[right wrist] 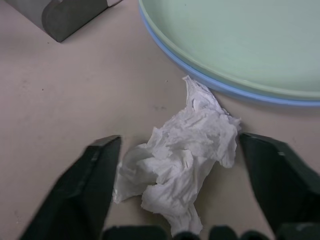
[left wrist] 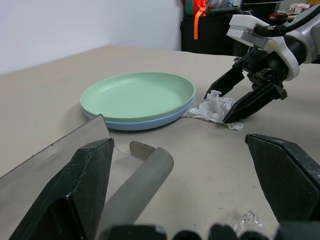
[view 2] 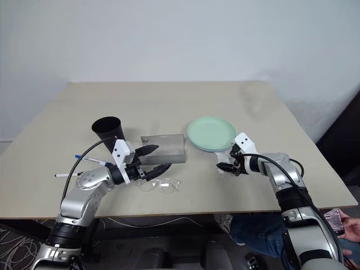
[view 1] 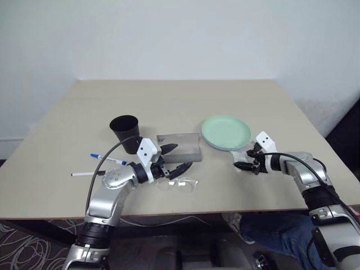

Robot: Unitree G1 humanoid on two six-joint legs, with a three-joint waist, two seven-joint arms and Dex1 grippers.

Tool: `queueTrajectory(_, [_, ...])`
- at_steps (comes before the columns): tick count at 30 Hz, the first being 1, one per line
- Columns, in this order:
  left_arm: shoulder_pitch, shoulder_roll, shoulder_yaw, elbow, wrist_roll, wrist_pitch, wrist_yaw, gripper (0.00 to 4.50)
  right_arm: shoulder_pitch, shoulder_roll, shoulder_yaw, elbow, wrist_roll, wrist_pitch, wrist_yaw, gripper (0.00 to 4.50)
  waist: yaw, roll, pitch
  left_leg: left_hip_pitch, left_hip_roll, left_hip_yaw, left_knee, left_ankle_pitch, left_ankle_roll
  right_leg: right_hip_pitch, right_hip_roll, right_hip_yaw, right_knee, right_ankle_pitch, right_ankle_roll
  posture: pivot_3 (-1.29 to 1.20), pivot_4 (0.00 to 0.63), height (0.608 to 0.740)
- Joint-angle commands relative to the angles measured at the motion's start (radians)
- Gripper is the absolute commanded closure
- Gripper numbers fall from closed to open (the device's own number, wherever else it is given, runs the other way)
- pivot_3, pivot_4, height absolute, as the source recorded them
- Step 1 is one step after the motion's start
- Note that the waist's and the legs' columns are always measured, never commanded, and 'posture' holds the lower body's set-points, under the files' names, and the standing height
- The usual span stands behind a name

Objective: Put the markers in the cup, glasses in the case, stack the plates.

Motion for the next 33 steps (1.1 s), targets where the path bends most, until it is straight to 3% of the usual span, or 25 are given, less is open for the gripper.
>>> queueTrajectory(1, [-0.016, 0.002, 0.006, -0.024, 0.002, -0.021, 0.0, 0.0, -0.017, -0.01, -0.014, -0.024, 0.002, -0.022, 0.007, 2.01, 0.0, 0.0, 0.0, 0.0, 0.0, 0.0, 0.0, 0.0, 0.0, 0.0, 0.0, 0.0, 0.0, 0.0, 0.0, 0.0, 0.0, 0.721])
queueTrajectory(8, [-0.02, 0.001, 0.004, -0.02, 0.003, -0.021, -0.002, 0.0, -0.003, -0.036, -0.039, -0.074, 0.042, -0.021, 0.065, 4.49, 0.0, 0.0, 0.0, 0.0, 0.0, 0.0, 0.0, 0.0, 0.0, 0.0, 0.0, 0.0, 0.0, 0.0, 0.0, 0.0, 0.0, 0.721])
queueTrajectory(18, [-0.017, 0.004, 0.004, -0.023, 0.002, -0.019, -0.004, 0.0, -0.081, -0.047, -0.097, -0.151, 0.099, -0.044, 0.08, 4.49, -0.001, 0.0, 0.0, 0.0, 0.0, 0.0, 0.0, 0.0, 0.0, 0.0, 0.0, 0.0, 0.0, 0.0, 0.0, 0.0, 0.0, 0.721])
queueTrajectory(31, [-0.019, -0.003, 0.0, -0.024, 0.004, -0.022, 0.007, 0.0, -0.375, 0.162, -0.063, 0.379, -0.046, -0.251, -0.192, 4.49, -0.001, 0.0, 0.0, -0.002, 0.0, 0.0, -0.001, 0.0, 0.0, -0.002, 0.0, 0.0, 0.0, 0.001, 0.001, 0.0, 0.0, 0.721])
queueTrajectory(33, [-0.015, -0.002, 0.003, -0.028, 0.004, -0.022, 0.012, 0.0, -0.405, 0.179, -0.08, 0.459, -0.047, -0.284, -0.22, 4.03, 0.0, 0.0, 0.0, -0.002, 0.0, 0.0, -0.001, 0.0, 0.0, -0.002, 0.0, 0.0, -0.001, 0.001, 0.001, 0.0, 0.0, 0.721])
